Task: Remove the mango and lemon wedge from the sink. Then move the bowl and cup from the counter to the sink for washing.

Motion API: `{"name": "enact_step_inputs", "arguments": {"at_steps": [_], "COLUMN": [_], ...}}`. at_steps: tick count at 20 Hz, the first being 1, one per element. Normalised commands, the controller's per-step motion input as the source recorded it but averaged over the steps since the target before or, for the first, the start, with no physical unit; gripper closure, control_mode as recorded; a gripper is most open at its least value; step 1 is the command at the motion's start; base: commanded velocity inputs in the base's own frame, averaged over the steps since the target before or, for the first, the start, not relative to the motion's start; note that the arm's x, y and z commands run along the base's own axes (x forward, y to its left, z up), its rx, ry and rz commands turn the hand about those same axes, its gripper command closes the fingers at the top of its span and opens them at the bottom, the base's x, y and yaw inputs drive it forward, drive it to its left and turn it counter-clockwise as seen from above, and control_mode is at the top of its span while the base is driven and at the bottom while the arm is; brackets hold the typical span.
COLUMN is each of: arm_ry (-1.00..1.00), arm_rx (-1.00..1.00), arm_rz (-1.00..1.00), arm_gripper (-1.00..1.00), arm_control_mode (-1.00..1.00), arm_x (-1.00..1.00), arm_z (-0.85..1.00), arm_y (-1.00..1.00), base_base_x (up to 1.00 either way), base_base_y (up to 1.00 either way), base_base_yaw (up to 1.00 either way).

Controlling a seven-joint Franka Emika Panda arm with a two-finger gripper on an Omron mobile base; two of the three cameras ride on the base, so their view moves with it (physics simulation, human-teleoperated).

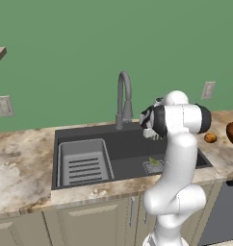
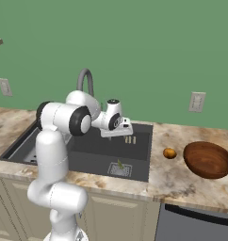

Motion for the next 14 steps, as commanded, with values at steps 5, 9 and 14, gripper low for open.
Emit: {"name": "enact_step_inputs", "arguments": {"at_steps": [5,9,14], "arm_ry": [0.00,0.00,0.00], "arm_rx": [0.00,0.00,0.00], "arm_rz": [-0.03,-0.03,-0.03], "arm_gripper": [-1.00,-1.00,-1.00], "arm_control_mode": [-1.00,-1.00,-1.00], "arm_x": [0.00,0.00,0.00], "arm_z": [-0.15,-0.13,-0.13], "arm_y": [0.00,-0.03,-0.04], "base_base_x": [0.00,0.00,0.00], "base_base_y": [0.00,0.00,0.00], "base_base_yaw": [0.00,0.00,0.00]}}
